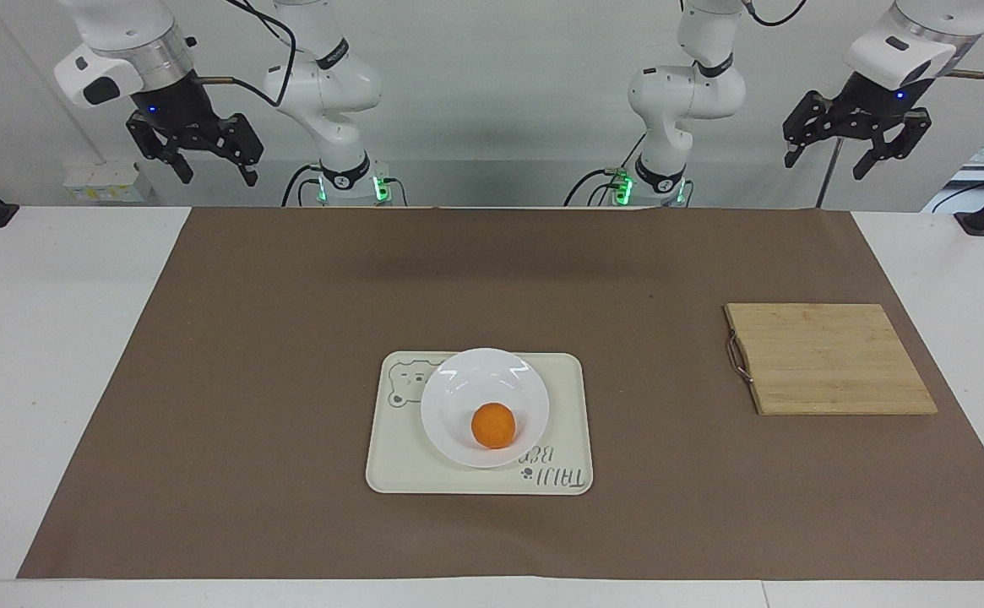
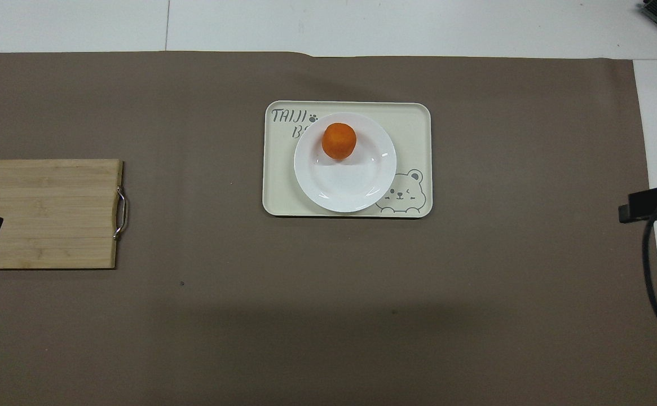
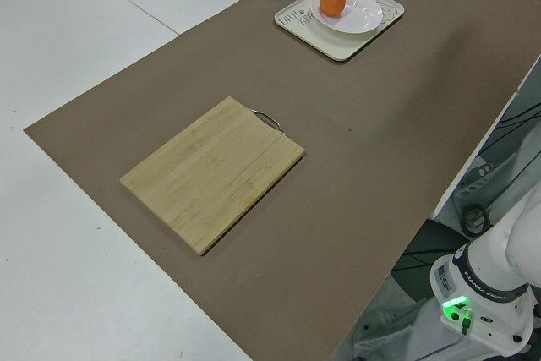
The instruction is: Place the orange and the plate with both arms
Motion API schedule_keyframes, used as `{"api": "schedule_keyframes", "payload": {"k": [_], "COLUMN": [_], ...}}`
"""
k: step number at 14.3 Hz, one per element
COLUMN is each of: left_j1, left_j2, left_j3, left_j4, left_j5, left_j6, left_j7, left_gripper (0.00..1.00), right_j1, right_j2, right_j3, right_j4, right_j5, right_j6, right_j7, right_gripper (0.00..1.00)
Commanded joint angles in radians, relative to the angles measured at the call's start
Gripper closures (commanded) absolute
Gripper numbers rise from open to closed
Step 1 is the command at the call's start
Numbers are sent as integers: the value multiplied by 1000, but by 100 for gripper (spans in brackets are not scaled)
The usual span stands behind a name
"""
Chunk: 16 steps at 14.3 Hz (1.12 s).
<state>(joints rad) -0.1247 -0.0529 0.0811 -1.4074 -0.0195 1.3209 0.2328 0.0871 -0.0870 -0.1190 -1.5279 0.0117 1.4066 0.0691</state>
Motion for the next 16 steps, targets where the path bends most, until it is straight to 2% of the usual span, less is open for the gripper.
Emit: {"api": "schedule_keyframes", "payload": {"k": [1,5,16], "left_j1": [8,10,10], "left_j2": [-21,-21,-22], "left_j3": [-1,-1,0], "left_j4": [-30,-31,-31], "left_j5": [12,12,12], "left_j6": [35,35,35], "left_j7": [5,3,3], "left_gripper": [0,0,0], "right_j1": [-10,-7,-1], "right_j2": [-13,-8,-14], "right_j3": [9,18,19], "right_j4": [-24,-9,-14], "right_j5": [-22,-67,5], "right_j6": [5,-1,0], "right_j7": [-14,-35,-32], "right_gripper": [0,0,0]}}
